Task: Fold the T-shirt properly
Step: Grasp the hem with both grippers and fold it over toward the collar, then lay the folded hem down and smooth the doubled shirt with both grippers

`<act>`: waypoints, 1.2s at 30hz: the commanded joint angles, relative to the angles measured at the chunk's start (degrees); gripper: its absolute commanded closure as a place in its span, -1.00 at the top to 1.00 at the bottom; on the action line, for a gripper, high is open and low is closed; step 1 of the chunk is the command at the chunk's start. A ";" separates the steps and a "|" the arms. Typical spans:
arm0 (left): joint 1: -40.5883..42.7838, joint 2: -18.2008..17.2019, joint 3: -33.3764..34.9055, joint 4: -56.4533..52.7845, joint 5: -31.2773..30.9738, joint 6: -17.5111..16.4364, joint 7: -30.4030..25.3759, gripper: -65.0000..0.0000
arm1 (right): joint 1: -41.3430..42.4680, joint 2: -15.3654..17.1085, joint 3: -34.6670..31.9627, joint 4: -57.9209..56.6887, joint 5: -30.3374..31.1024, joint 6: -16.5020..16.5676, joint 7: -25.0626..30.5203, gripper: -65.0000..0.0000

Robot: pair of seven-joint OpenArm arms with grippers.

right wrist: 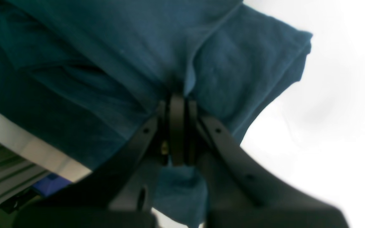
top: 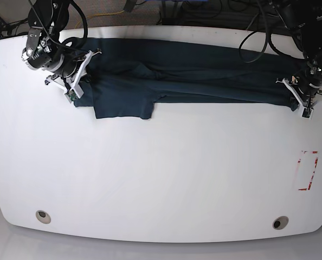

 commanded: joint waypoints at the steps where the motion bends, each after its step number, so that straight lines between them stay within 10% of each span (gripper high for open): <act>1: -0.49 -2.40 -0.31 1.22 -0.53 0.18 1.43 -0.65 | -0.53 0.72 0.39 0.91 0.21 -0.20 0.68 -0.98; 7: -0.49 -3.01 -0.83 2.02 -0.71 0.18 2.40 0.10 | -1.06 1.16 0.39 1.00 0.21 -0.28 0.68 -0.79; 16: 0.83 -4.24 -8.48 7.47 -12.58 0.18 4.25 0.13 | -0.88 0.72 4.87 3.19 0.82 0.24 0.68 0.48; 36: 0.92 -2.57 -3.38 7.38 -13.63 0.18 8.64 0.13 | 20.48 -0.42 1.18 -16.94 0.73 -0.02 0.68 0.46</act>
